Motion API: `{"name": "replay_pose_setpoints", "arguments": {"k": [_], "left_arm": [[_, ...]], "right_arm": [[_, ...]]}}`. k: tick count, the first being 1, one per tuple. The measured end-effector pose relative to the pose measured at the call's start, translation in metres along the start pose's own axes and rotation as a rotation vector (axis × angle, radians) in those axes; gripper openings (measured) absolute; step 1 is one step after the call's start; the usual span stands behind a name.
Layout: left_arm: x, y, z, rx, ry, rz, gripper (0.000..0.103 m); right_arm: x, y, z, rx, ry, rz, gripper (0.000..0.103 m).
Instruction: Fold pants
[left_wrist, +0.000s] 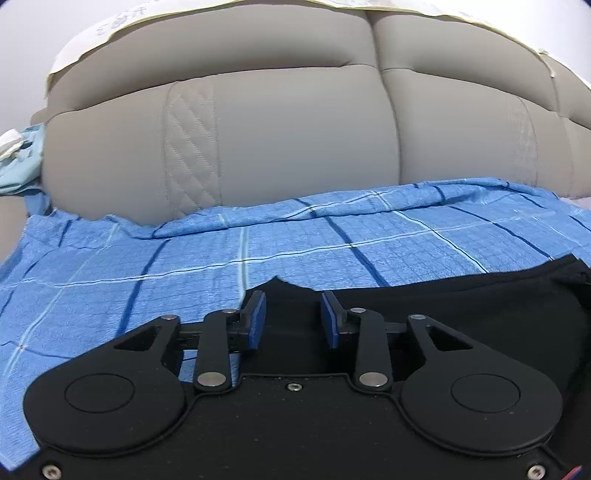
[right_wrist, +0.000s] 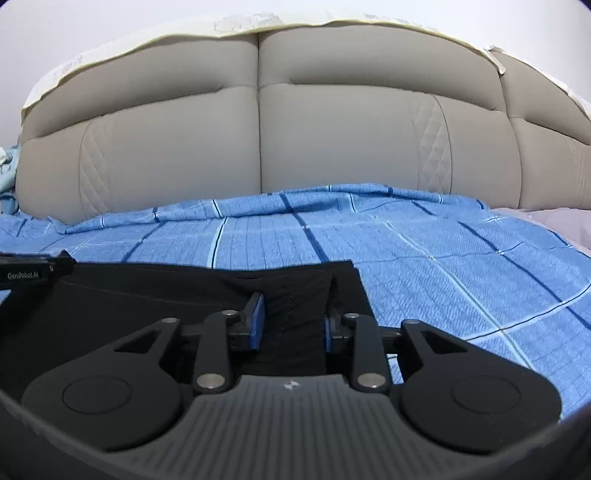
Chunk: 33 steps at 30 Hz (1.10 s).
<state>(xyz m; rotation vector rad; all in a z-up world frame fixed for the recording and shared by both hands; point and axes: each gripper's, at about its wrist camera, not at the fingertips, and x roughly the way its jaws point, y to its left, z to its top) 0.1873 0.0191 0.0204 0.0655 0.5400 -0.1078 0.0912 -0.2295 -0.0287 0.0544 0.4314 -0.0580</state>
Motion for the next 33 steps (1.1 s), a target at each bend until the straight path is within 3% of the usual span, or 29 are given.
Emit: {"name": "replay_pose_setpoints", "arguments": {"k": [2,4,6,10,13,17,23,28,33], "left_arm": [[-0.013,0.008,0.005,-0.051,-0.001,-0.022,0.043],[-0.027,0.017,0.009,-0.085,-0.013,-0.047,0.048],[-0.034,0.019,0.012,-0.06,-0.003,-0.053,0.051],[-0.033,0.019,0.007,0.012,0.048,-0.048,0.054],[-0.026,0.026,0.003,-0.029,0.118,-0.105,0.058],[-0.014,0.04,0.0,-0.133,0.19,-0.184,0.059],[0.0,0.051,0.003,-0.21,0.212,-0.265,0.06],[0.011,0.052,0.009,-0.202,0.222,-0.315,0.065],[0.02,0.05,0.013,-0.2,0.226,-0.354,0.069]], "right_arm": [[-0.009,-0.005,0.002,0.009,-0.022,-0.01,0.054],[-0.014,-0.011,0.002,-0.012,-0.028,-0.03,0.055],[-0.011,-0.015,0.003,-0.036,-0.011,-0.038,0.058],[-0.006,-0.025,0.01,-0.04,0.019,-0.022,0.089],[0.007,-0.04,0.014,-0.01,0.082,0.035,0.093],[0.023,-0.074,0.015,0.149,0.171,0.162,0.098],[0.037,-0.075,0.018,0.066,0.18,0.274,0.089],[0.048,-0.083,0.021,0.106,0.178,0.384,0.077],[0.052,-0.089,0.023,0.158,0.186,0.438,0.066]]}}
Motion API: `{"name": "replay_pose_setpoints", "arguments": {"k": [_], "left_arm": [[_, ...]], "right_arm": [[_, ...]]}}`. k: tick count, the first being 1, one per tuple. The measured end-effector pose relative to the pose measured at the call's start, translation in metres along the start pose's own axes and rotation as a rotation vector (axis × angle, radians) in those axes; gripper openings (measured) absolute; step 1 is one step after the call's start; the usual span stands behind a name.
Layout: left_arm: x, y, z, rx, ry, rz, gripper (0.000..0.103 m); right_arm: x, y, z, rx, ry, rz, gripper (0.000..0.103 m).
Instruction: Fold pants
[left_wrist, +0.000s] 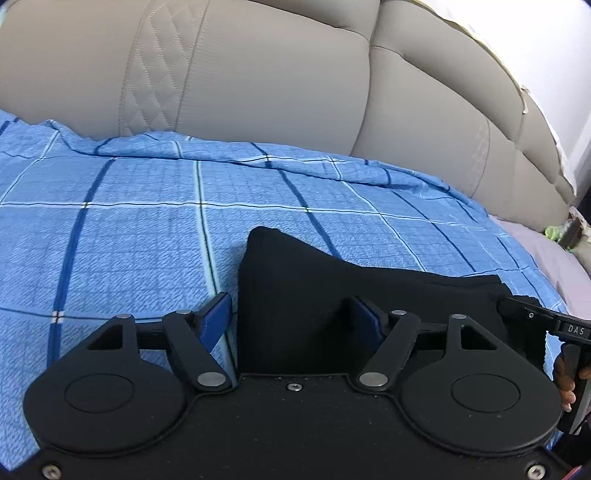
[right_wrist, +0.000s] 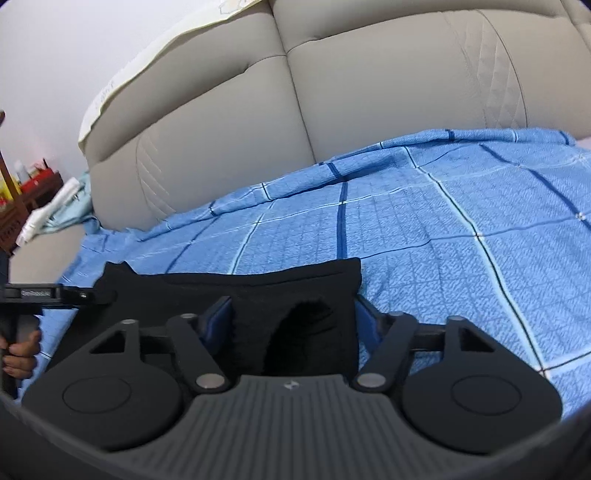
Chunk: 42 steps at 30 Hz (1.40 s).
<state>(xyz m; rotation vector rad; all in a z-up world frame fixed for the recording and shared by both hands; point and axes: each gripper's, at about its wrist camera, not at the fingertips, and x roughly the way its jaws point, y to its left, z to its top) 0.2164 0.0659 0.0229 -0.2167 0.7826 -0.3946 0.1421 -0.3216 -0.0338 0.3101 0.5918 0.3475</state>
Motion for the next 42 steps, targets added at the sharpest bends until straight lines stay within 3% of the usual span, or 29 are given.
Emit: {"name": "replay_pose_setpoints", "arguments": {"k": [2,5,9,13,18,19,22,24,25,27,29,35,42], "left_arm": [[0.0,0.0,0.001,0.005,0.008,-0.01,0.069],[-0.001,0.004,0.0,0.004,0.012,-0.044,0.072],[0.006,0.0,0.001,0.031,0.014,-0.073,0.087],[0.014,-0.016,-0.002,0.14,0.003,-0.021,0.087],[0.017,-0.031,-0.007,0.205,0.001,0.04,0.086],[0.016,-0.032,-0.008,0.209,-0.003,0.052,0.085],[0.013,-0.031,-0.007,0.176,-0.018,0.072,0.066],[0.011,-0.026,-0.006,0.142,-0.033,0.093,0.043],[0.008,-0.024,-0.007,0.123,-0.046,0.104,0.039],[0.002,-0.023,-0.008,0.1,-0.081,0.133,0.023],[-0.006,-0.025,-0.008,0.097,-0.117,0.163,0.017],[-0.016,-0.01,0.008,0.087,-0.161,0.263,0.015],[0.007,0.042,0.071,0.016,-0.164,0.395,0.015]], "right_arm": [[-0.004,-0.001,-0.001,0.025,0.005,0.02,0.057],[-0.005,-0.005,-0.004,0.037,0.003,0.038,0.056],[0.002,-0.007,-0.002,0.045,0.001,0.052,0.056],[0.004,-0.006,-0.002,0.039,-0.001,0.052,0.056],[0.004,-0.006,-0.003,0.034,-0.007,0.051,0.056],[0.004,-0.005,-0.003,0.03,-0.007,0.048,0.056],[0.005,-0.003,-0.002,0.026,-0.007,0.045,0.056],[0.006,-0.001,-0.002,0.023,-0.008,0.041,0.056],[0.006,0.0,-0.002,0.02,-0.008,0.04,0.055],[0.007,0.003,-0.002,0.022,-0.008,0.039,0.051],[0.01,0.01,-0.001,0.027,-0.006,0.036,0.037],[0.035,0.049,0.015,-0.082,0.002,-0.008,0.032],[0.105,0.096,0.061,-0.144,-0.012,-0.017,0.031]]}}
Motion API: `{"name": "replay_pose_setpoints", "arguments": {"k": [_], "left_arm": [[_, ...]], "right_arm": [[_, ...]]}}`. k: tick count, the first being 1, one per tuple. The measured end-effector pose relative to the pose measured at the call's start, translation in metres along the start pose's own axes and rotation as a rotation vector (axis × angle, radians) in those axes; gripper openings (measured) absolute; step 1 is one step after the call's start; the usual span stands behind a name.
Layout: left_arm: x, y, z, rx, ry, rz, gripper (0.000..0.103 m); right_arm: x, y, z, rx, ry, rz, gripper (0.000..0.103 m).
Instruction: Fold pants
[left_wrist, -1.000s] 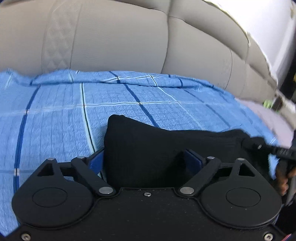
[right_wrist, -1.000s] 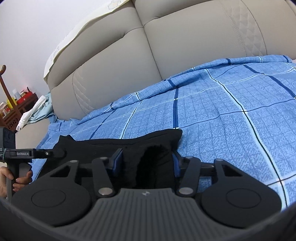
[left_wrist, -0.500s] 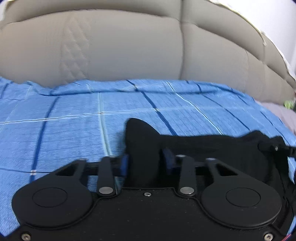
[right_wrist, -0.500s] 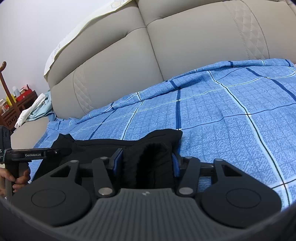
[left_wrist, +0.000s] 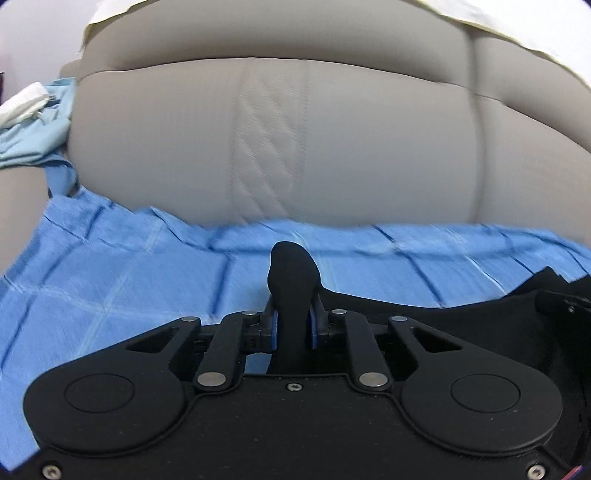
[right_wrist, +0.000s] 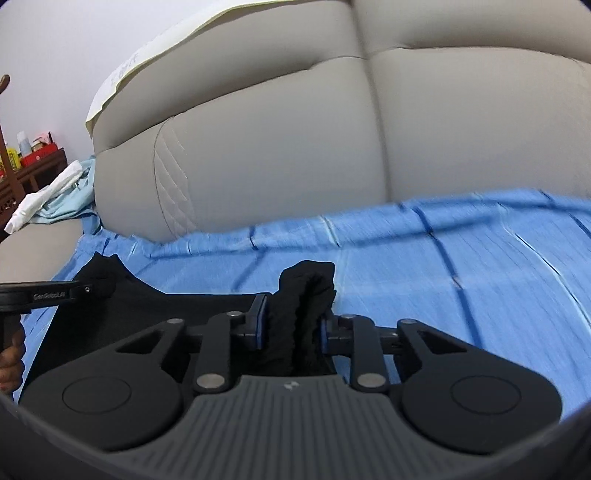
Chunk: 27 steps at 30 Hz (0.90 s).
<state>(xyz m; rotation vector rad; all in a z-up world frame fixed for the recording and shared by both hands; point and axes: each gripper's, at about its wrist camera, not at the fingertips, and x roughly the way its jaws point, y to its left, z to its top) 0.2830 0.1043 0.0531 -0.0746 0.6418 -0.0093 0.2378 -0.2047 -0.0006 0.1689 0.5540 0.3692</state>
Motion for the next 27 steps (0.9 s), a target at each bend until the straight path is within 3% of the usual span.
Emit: {"name": "replay_pose_setpoints", "arguments": {"k": [6,13,15,16,20,27], "left_arm": [[0.052,0.015,0.018,-0.014,0.029,0.084,0.016],[0.068,0.014,0.005,-0.017,0.036,0.106,0.024],[0.071,0.015,0.005,-0.022,0.046,0.114,0.03],[0.073,0.016,0.006,-0.031,0.051,0.113,0.033],[0.066,0.021,0.005,-0.094,0.064,0.128,0.051],[0.019,0.019,-0.007,-0.048,0.056,0.147,0.075]], "right_arm": [[0.057,0.012,0.026,-0.012,0.018,-0.014,0.031],[0.076,0.004,0.015,-0.011,0.057,-0.02,0.037],[0.079,-0.003,0.016,0.028,0.071,-0.009,0.046],[0.081,-0.006,0.017,0.044,0.082,-0.006,0.066],[0.073,-0.018,0.018,0.131,0.071,0.013,0.084],[0.017,0.003,0.016,0.043,-0.022,-0.126,0.092]]}}
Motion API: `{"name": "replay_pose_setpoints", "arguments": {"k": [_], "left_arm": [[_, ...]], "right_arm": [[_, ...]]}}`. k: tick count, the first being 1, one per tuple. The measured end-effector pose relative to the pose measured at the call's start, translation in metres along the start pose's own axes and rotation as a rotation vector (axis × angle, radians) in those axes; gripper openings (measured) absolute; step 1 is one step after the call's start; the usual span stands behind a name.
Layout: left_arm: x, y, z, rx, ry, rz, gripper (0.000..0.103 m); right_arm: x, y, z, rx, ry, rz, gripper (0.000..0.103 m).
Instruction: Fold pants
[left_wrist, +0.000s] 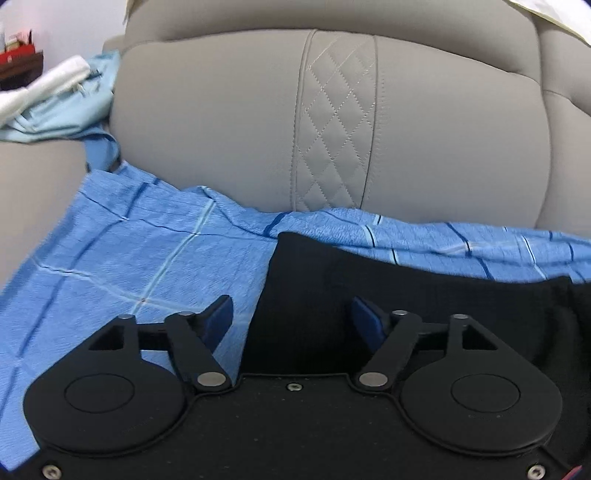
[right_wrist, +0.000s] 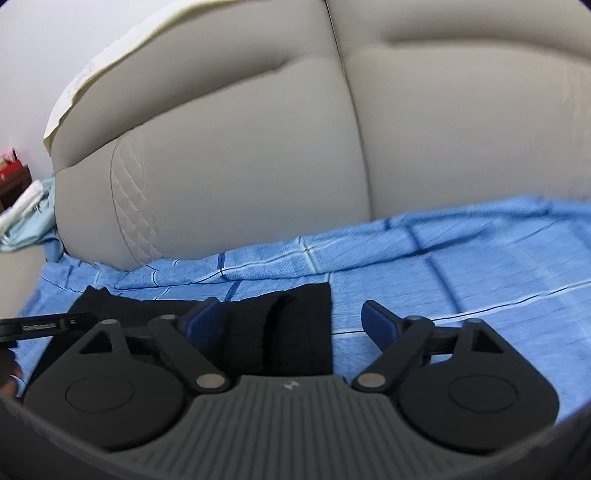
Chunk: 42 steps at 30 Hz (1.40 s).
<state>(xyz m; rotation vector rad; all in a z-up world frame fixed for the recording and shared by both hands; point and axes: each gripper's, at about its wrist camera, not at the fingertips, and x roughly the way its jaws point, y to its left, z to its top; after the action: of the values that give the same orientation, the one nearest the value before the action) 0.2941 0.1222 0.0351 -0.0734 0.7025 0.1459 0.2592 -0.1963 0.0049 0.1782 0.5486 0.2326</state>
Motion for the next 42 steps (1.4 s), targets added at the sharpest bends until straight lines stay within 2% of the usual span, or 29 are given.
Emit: {"name": "replay_pose_setpoints", "arguments": {"k": [3,10,13,16,19,25,29,42], "left_arm": [[-0.029,0.001,-0.015,0.022,-0.008,-0.018,0.084],[-0.097,0.008,-0.066,0.021,-0.027,-0.062,0.093],[-0.116,0.007,-0.091,0.027,-0.028,-0.069,0.095],[-0.128,0.005,-0.111,0.025,-0.02,-0.072,0.097],[-0.142,0.004,-0.128,0.028,-0.029,-0.077,0.1],[-0.149,0.001,-0.15,0.038,0.01,-0.087,0.101],[-0.149,-0.005,-0.159,0.081,-0.009,-0.064,0.103],[-0.144,-0.006,-0.159,0.09,-0.035,-0.081,0.103]], "right_arm": [[-0.029,0.014,-0.011,-0.025,-0.039,-0.026,0.096],[-0.085,0.054,-0.064,-0.119,-0.097,-0.086,0.102],[-0.1,0.063,-0.087,-0.118,-0.095,-0.085,0.102],[-0.111,0.074,-0.108,-0.156,-0.1,-0.132,0.103],[-0.121,0.08,-0.123,-0.168,-0.094,-0.139,0.103],[-0.129,0.089,-0.146,-0.222,-0.081,-0.162,0.103],[-0.125,0.091,-0.155,-0.253,-0.067,-0.182,0.103],[-0.118,0.085,-0.16,-0.23,-0.057,-0.15,0.103]]}}
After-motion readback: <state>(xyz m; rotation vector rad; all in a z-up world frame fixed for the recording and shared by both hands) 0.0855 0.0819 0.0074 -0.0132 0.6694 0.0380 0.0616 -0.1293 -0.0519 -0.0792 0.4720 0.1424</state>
